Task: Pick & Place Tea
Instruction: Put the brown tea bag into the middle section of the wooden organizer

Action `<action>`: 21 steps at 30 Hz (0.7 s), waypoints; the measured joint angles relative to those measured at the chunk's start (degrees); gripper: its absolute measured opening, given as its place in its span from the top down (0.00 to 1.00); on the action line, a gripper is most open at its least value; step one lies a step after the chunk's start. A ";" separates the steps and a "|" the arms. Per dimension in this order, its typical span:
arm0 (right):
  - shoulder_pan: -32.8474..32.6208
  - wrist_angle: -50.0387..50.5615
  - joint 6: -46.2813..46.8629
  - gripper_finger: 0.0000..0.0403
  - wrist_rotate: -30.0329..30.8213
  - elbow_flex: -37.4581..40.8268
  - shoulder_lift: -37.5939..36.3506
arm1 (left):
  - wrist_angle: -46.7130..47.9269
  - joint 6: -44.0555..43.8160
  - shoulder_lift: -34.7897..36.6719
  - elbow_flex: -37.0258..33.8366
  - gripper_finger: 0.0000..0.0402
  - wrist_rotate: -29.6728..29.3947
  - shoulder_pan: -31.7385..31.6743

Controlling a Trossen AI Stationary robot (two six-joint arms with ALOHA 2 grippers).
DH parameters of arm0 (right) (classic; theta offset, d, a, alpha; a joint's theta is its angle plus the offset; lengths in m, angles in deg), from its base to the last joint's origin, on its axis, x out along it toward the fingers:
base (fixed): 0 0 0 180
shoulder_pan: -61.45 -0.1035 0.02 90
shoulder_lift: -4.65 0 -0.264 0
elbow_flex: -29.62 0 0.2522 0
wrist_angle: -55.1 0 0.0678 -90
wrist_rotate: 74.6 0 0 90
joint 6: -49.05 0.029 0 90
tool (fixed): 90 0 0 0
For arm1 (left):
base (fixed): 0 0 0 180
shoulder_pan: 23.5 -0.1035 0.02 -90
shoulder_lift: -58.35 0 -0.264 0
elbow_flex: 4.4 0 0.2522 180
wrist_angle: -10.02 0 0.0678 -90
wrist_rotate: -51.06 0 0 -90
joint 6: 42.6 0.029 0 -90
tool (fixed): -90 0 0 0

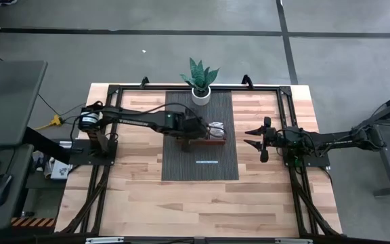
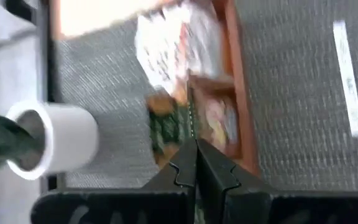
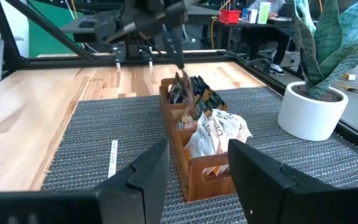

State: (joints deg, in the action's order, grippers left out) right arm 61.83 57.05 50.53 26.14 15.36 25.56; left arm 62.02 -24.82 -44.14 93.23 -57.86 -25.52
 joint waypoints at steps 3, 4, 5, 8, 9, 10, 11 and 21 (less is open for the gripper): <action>0.00 0.18 0.00 0.60 0.00 -0.02 0.00 | 2.27 -0.07 -1.78 1.31 1.00 0.02 0.13; 0.00 0.21 0.02 0.60 0.00 -0.01 0.00 | 2.49 -0.12 -2.05 1.72 1.00 0.05 0.13; 0.00 0.23 0.00 0.60 0.00 -0.01 0.02 | 2.64 -0.22 -2.14 1.96 1.00 0.07 0.13; 0.00 0.32 0.01 0.61 0.00 0.00 0.00 | 3.39 -1.05 -2.32 1.98 1.00 0.07 0.11; 0.00 0.35 0.00 0.61 0.00 -0.01 0.02 | 3.81 -1.46 -2.36 1.97 1.00 0.11 0.08; 0.00 0.36 0.00 0.61 0.00 0.00 0.00 | 4.10 -1.59 -2.36 1.97 1.00 0.15 -0.06; 0.00 0.36 0.02 0.61 0.00 -0.02 0.00 | 4.13 -1.73 -2.34 1.97 1.00 0.20 -0.24; 0.00 0.36 0.01 0.60 0.00 -0.01 0.00 | 2.04 -2.64 -4.59 1.90 1.00 0.79 -0.24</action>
State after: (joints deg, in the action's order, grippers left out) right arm 61.83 57.42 50.54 26.14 15.35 25.56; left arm 64.06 -27.47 -48.73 95.13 -57.07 -25.76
